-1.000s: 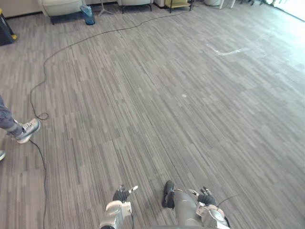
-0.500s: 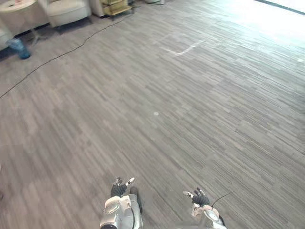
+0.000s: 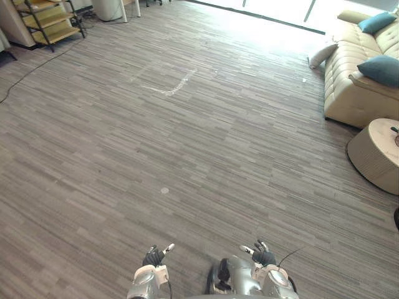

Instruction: Pick up cushions and gather them together orderly.

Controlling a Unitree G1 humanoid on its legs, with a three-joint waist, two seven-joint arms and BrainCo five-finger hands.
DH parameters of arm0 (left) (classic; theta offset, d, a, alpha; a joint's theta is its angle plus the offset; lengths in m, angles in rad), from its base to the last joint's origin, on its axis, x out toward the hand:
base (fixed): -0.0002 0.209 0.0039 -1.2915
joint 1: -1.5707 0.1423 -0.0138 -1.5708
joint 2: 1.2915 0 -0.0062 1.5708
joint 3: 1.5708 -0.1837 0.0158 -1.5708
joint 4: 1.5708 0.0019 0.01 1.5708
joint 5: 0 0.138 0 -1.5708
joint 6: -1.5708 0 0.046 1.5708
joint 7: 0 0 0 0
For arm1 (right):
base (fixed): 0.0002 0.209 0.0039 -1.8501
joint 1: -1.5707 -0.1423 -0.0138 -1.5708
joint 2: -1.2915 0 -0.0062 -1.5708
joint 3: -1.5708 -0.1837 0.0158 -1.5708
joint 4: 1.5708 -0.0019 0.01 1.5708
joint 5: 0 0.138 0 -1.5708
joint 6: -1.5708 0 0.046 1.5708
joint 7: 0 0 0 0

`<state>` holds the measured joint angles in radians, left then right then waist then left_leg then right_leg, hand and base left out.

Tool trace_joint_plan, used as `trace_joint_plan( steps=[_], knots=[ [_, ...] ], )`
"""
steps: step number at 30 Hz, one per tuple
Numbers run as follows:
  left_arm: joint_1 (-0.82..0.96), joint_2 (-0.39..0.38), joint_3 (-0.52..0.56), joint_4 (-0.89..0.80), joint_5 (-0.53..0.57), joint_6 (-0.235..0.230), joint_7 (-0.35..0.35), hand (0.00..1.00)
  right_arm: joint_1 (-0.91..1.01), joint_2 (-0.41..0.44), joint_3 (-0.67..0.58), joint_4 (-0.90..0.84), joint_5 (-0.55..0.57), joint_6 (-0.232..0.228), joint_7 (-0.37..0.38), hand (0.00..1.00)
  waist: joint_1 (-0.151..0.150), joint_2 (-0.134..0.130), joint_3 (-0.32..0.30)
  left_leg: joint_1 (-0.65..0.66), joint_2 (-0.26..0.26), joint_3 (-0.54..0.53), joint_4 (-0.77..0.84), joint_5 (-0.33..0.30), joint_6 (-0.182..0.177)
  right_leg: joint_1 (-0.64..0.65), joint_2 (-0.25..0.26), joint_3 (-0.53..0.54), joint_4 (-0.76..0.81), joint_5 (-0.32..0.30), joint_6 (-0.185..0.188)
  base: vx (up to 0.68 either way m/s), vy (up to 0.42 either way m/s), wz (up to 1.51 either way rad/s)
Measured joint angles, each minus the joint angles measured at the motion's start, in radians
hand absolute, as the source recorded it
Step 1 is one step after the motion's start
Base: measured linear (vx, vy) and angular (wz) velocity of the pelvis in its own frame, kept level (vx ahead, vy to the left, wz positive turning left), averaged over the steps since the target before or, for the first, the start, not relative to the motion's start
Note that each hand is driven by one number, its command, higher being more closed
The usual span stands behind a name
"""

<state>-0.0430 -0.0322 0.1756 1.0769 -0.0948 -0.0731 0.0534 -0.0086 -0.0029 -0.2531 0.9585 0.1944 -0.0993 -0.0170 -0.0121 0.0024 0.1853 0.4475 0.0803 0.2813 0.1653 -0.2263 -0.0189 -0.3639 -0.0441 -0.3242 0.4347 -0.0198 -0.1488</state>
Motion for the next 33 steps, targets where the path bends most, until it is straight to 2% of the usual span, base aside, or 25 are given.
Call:
trace_joint_plan(
  steps=[1,2,3,4,6,7,8,9,10,12,14,15,16,17,18,19,20,21,22,23,25,26,29,32,33],
  knots=[
    [0.0,-0.005,0.002,-0.002,0.009,-0.001,-0.003,0.0,-0.003,-0.005,-0.006,0.001,0.0,0.0,0.0,0.0,0.0,0.007,0.003,-0.007,0.005,-0.009,0.022,0.019,-0.031,0.0,-0.002,0.003,0.02,-0.031,0.001,0.64,-0.107,0.07],
    [-0.005,-0.024,0.006,-0.008,0.024,-0.002,-0.007,0.0,-0.005,-0.017,-0.02,-0.003,0.0,0.003,0.0,0.0,-0.006,0.031,0.014,-0.064,0.02,-0.051,0.161,0.087,-0.097,0.013,0.004,0.002,0.062,-0.102,0.013,0.38,-0.103,0.09],
    [-0.005,-0.024,0.011,-0.008,0.025,-0.002,-0.008,0.0,-0.009,-0.021,-0.017,-0.002,0.0,0.004,0.001,0.0,-0.006,0.036,0.018,-0.097,0.029,-0.062,0.24,0.115,-0.115,0.023,0.008,0.005,0.059,-0.118,0.016,0.74,-0.147,-0.08],
    [0.002,-0.023,0.028,-0.008,0.026,-0.001,-0.01,0.0,-0.017,-0.023,-0.013,-0.001,0.001,0.01,0.0,0.0,-0.001,0.057,0.031,-0.233,0.072,-0.118,0.532,0.243,-0.171,0.087,0.034,0.017,0.022,-0.143,0.015,0.62,-0.089,-0.28],
    [0.007,-0.022,0.069,-0.044,0.025,-0.001,-0.012,0.0,-0.023,-0.013,0.004,0.002,0.002,0.015,-0.003,0.0,0.006,0.056,0.057,-0.384,0.133,-0.12,0.853,0.196,-0.175,0.211,0.073,0.038,-0.033,-0.174,0.0,0.64,-0.057,-0.5],
    [0.011,-0.017,0.08,-0.076,0.025,-0.004,-0.01,0.0,-0.023,0.008,0.033,0.004,0.002,0.019,-0.004,0.0,0.025,0.031,0.072,-0.463,0.15,-0.094,0.956,0.135,-0.137,0.303,0.08,0.072,-0.072,-0.196,-0.005,0.64,-0.053,-0.76],
    [0.021,0.0,0.079,-0.11,0.025,-0.012,-0.012,0.0,-0.025,0.03,0.061,0.004,0.002,0.021,-0.003,0.0,0.03,0.005,0.067,-0.565,0.157,-0.056,0.948,0.079,-0.096,0.381,0.08,0.109,-0.13,-0.212,0.003,0.49,-0.035,-0.7],
    [0.023,0.002,0.077,-0.121,0.022,-0.012,-0.012,0.0,-0.024,0.033,0.062,0.006,0.003,0.021,-0.003,0.0,0.031,-0.002,0.064,-0.603,0.16,-0.039,0.919,0.064,-0.087,0.403,0.08,0.122,-0.153,-0.217,0.01,0.47,0.001,-0.75],
    [0.024,0.002,0.08,-0.136,0.019,-0.014,-0.011,0.0,-0.025,0.044,0.061,0.014,0.003,0.022,-0.003,0.0,0.045,-0.002,0.058,-0.676,0.166,-0.001,0.812,0.032,-0.051,0.454,0.08,0.159,-0.19,-0.224,0.031,0.5,0.056,-0.77],
    [0.024,-0.007,0.083,-0.143,0.012,-0.021,-0.011,0.0,-0.021,0.048,0.058,0.017,0.004,0.031,-0.006,0.0,0.055,0.015,0.055,-0.737,0.154,0.035,0.595,0.016,-0.034,0.528,0.077,0.203,-0.243,-0.24,0.061,0.56,0.114,-0.72],
    [0.025,-0.015,0.08,-0.144,-0.001,-0.03,-0.01,0.0,-0.02,0.041,0.057,0.019,0.003,0.03,-0.007,0.0,0.073,0.021,0.051,-0.749,0.099,0.001,0.223,0.066,-0.066,0.613,0.056,0.262,-0.306,-0.273,0.102,0.67,0.25,-0.81],
    [0.028,-0.006,0.077,-0.144,-0.017,-0.03,-0.009,0.0,-0.031,0.04,0.058,0.036,0.003,0.029,-0.009,0.0,0.084,0.011,0.035,-0.77,0.07,-0.058,0.156,0.197,-0.079,0.646,0.036,0.309,-0.337,-0.301,0.128,0.79,0.386,-0.91],
    [0.031,0.004,0.077,-0.142,-0.017,-0.029,-0.009,0.0,-0.035,0.041,0.058,0.048,0.002,0.031,-0.01,0.0,0.087,-0.01,0.02,-0.77,0.048,-0.058,0.156,0.241,-0.058,0.648,0.016,0.33,-0.34,-0.309,0.141,0.85,0.396,-0.89],
    [0.032,0.027,0.073,-0.133,-0.015,-0.028,-0.007,0.0,-0.031,0.056,0.057,0.057,0.002,0.03,-0.013,0.0,0.08,-0.048,-0.012,-0.776,0.017,-0.027,0.179,0.205,-0.003,0.627,-0.034,0.362,-0.31,-0.299,0.16,0.74,0.341,-0.5],
    [0.032,0.031,0.075,-0.133,-0.016,-0.027,-0.008,0.0,-0.031,0.059,0.057,0.057,0.001,0.03,-0.013,0.0,0.079,-0.053,-0.014,-0.778,0.018,-0.012,0.194,0.196,0.005,0.613,-0.045,0.371,-0.286,-0.29,0.176,0.59,0.258,-0.45],
    [0.032,0.037,0.076,-0.127,-0.017,-0.027,-0.008,0.0,-0.024,0.065,0.05,0.057,0.001,0.03,-0.014,0.0,0.078,-0.065,-0.021,-0.767,0.01,0.006,0.218,0.168,0.021,0.587,-0.062,0.394,-0.22,-0.267,0.209,0.57,0.3,-0.43],
    [0.032,0.044,0.072,-0.113,-0.018,-0.026,-0.008,0.0,-0.01,0.073,0.05,0.056,0.001,0.03,-0.014,0.0,0.081,-0.076,-0.019,-0.701,-0.012,0.031,0.216,0.12,0.033,0.534,-0.078,0.41,-0.028,-0.229,0.236,0.67,0.348,-0.7],
    [0.034,0.044,0.073,-0.105,-0.029,-0.023,-0.007,0.0,0.003,0.066,0.051,0.053,0.0,0.03,-0.013,0.0,0.078,-0.076,-0.008,-0.585,-0.032,0.052,0.171,0.06,0.031,0.414,-0.096,0.412,0.288,-0.105,0.27,0.66,0.337,-0.66],
    [0.035,0.046,0.072,-0.101,-0.034,-0.021,-0.006,0.0,0.006,0.065,0.051,0.052,0.0,0.028,-0.013,0.0,0.077,-0.073,-0.003,-0.546,-0.041,0.057,0.152,0.042,0.024,0.373,-0.105,0.408,0.395,-0.074,0.279,0.7,0.312,-0.56],
    [0.035,0.048,0.066,-0.074,-0.046,-0.011,0.004,0.0,0.009,0.058,0.066,0.026,-0.002,0.019,-0.009,0.0,0.06,-0.066,0.004,-0.44,-0.058,0.066,0.125,0.008,0.032,0.27,-0.12,0.378,0.613,-0.106,0.262,0.56,0.219,-0.22],
    [0.024,0.031,0.04,-0.057,-0.045,-0.003,0.004,0.0,0.02,0.043,0.079,-0.017,-0.004,0.012,-0.001,0.0,0.044,-0.031,0.007,-0.294,-0.053,0.082,0.046,-0.019,0.041,0.126,-0.121,0.252,0.674,-0.181,0.234,0.51,0.189,-0.19],
    [0.023,0.027,0.041,-0.057,-0.045,-0.003,0.004,0.0,0.021,0.043,0.078,-0.025,-0.006,0.011,-0.001,0.0,0.044,-0.029,0.006,-0.272,-0.051,0.083,0.027,-0.025,0.04,0.097,-0.122,0.224,0.662,-0.193,0.227,0.52,0.16,-0.1],
    [0.018,0.02,0.029,-0.03,-0.043,0.0,0.002,0.0,0.006,0.041,0.067,-0.035,-0.021,0.005,0.002,0.0,0.025,-0.045,0.014,-0.136,-0.056,0.081,-0.068,-0.032,0.028,-0.022,-0.134,0.051,0.346,-0.212,0.184,0.54,0.046,0.24],
    [0.025,0.013,-0.001,-0.027,-0.02,0.0,-0.001,0.0,0.01,0.034,0.056,-0.038,-0.038,0.005,0.001,0.0,0.011,-0.058,0.011,-0.04,-0.079,0.028,-0.1,-0.053,0.049,-0.034,-0.116,0.029,-0.032,-0.073,0.173,0.59,-0.109,0.57],
    [0.027,0.008,0.0,-0.026,-0.008,-0.002,-0.003,0.0,0.011,0.028,0.058,-0.036,-0.038,0.008,0.002,0.0,0.004,-0.065,0.006,-0.003,-0.088,-0.007,-0.101,-0.059,0.047,-0.036,-0.105,0.073,-0.006,0.026,0.102,0.87,-0.216,0.39]
  ],
)
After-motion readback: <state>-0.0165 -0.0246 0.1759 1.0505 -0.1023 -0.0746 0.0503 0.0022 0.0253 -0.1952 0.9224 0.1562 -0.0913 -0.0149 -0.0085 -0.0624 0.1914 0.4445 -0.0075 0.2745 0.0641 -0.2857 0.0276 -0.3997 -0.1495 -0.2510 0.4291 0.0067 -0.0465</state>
